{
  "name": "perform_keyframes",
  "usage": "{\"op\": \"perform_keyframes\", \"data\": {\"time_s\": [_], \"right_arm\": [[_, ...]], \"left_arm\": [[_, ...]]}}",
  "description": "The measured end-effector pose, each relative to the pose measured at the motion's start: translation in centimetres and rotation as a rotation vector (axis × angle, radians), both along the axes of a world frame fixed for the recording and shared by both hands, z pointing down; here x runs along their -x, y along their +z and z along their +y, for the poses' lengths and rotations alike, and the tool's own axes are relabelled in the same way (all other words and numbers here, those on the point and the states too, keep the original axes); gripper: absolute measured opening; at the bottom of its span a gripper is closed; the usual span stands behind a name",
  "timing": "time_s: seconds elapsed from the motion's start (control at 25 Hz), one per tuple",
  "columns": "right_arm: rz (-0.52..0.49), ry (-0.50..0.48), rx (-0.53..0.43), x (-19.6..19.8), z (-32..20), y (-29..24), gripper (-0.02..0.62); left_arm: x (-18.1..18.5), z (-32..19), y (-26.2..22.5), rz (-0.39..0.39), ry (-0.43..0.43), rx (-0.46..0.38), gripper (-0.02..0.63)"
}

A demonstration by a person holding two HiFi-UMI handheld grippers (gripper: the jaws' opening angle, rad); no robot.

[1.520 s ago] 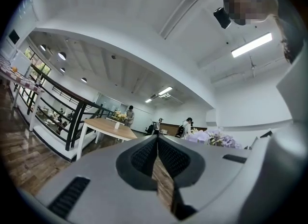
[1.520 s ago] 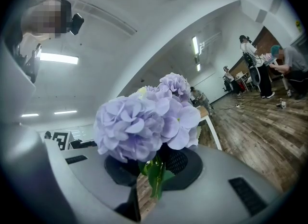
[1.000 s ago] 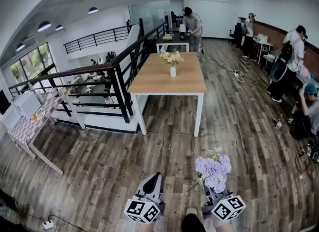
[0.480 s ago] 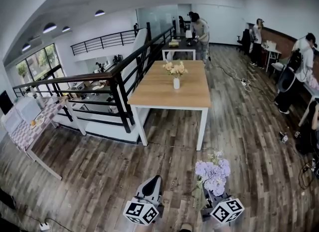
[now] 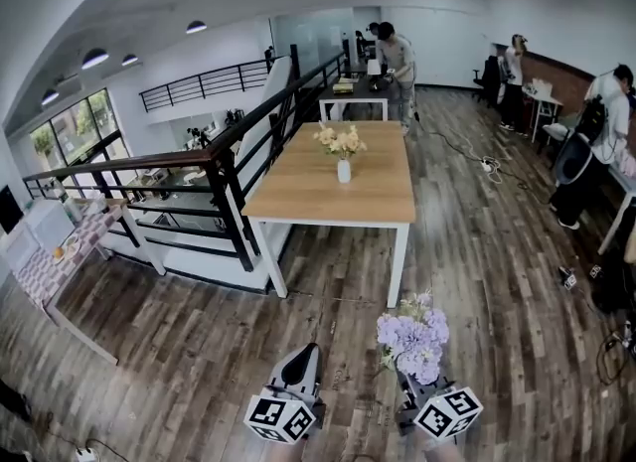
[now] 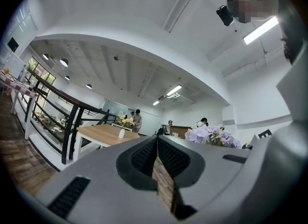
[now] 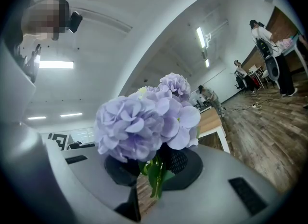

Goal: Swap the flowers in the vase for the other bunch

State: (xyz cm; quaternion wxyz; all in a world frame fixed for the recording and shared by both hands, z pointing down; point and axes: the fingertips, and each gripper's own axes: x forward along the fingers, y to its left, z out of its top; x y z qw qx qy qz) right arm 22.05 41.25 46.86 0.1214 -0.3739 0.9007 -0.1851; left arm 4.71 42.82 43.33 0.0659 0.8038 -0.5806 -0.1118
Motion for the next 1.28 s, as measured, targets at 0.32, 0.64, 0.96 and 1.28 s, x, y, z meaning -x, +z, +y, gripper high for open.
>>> {"op": "perform_keyframes", "data": {"time_s": [0.32, 0.64, 0.96, 1.28], "right_arm": [[-0.006, -0.003, 0.02, -0.7, -2.4, 0.8, 0.072], [-0.01, 0.008, 0.034, -0.5, -5.9, 1.5, 0.072], [0.008, 0.041, 0.042, 0.9, -12.6, 1.7, 0.072], [0.022, 0.048, 0.026, 5.1, -20.5, 0.3, 0.072]], "left_arm": [[-0.5, -2.2, 0.8, -0.003, -0.004, 0.027, 0.011], [0.0, -6.3, 1.4, 0.006, -0.007, 0.036, 0.011], [1.2, -13.8, 1.5, 0.03, 0.032, 0.026, 0.011], [4.5, -22.4, 0.6, -0.012, 0.049, 0.024, 0.011]]}}
